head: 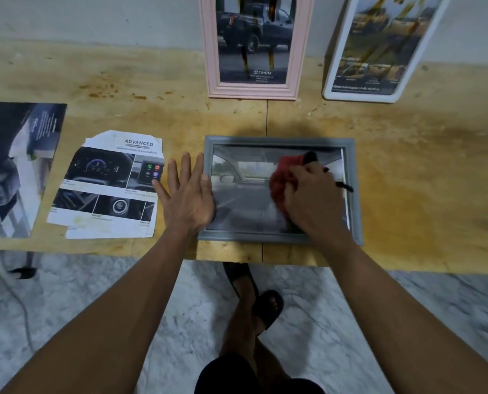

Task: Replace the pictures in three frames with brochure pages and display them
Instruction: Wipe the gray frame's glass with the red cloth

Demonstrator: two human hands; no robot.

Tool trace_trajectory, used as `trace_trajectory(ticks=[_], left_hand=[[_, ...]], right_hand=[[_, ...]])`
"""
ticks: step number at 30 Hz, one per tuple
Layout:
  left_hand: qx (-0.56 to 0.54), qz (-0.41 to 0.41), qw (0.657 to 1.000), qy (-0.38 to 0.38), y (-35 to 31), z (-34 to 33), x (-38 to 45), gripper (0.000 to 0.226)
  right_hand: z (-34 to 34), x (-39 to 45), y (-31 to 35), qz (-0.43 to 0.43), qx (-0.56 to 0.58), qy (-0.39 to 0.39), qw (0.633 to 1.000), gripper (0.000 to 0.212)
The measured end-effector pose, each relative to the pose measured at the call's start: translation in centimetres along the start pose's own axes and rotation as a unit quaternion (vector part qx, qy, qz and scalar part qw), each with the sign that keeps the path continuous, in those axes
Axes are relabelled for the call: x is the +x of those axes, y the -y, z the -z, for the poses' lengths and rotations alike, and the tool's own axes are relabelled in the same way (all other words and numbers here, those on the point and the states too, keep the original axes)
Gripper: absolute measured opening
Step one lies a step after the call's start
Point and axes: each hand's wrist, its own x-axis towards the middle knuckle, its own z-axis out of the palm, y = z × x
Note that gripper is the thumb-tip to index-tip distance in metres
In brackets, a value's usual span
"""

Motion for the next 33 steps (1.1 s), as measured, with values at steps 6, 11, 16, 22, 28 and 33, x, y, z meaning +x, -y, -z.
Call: trace_trajectory(ticks=[6, 11, 16, 22, 28, 33], left_hand=[[0.007, 0.011, 1.0, 0.023, -0.2, 0.2, 0.3, 0.055], [0.002, 0.024, 0.999, 0.044, -0.4, 0.6, 0.7, 0.055], [-0.008, 0.037, 0.998, 0.057, -0.3, 0.8, 1.1, 0.055], [-0.002, 0.033, 0.998, 0.049, -0.3, 0.8, 1.0, 0.056], [0.015, 0.024, 0.999, 0.045, -0.4, 0.7, 0.9, 0.055], [0.02, 0.016, 0.999, 0.045, -0.3, 0.8, 0.9, 0.055]], right_hand=[[1.6, -0.9, -3.2, -0.081, -0.026, -0.019, 0.996, 0.031], [-0.4, -2.2, 2.2, -0.058, 0.079, 0.011, 0.995, 0.029], [-1.7, -4.5, 8.8, 0.057, 0.111, 0.102, 0.987, 0.032], [-1.9, -6.6, 7.8, 0.084, 0.068, 0.093, 0.99, 0.028], [0.0, -6.6, -0.2, -0.02, 0.056, 0.065, 0.996, 0.027], [2.4, -5.8, -5.8, -0.064, 0.028, 0.049, 0.996, 0.009]])
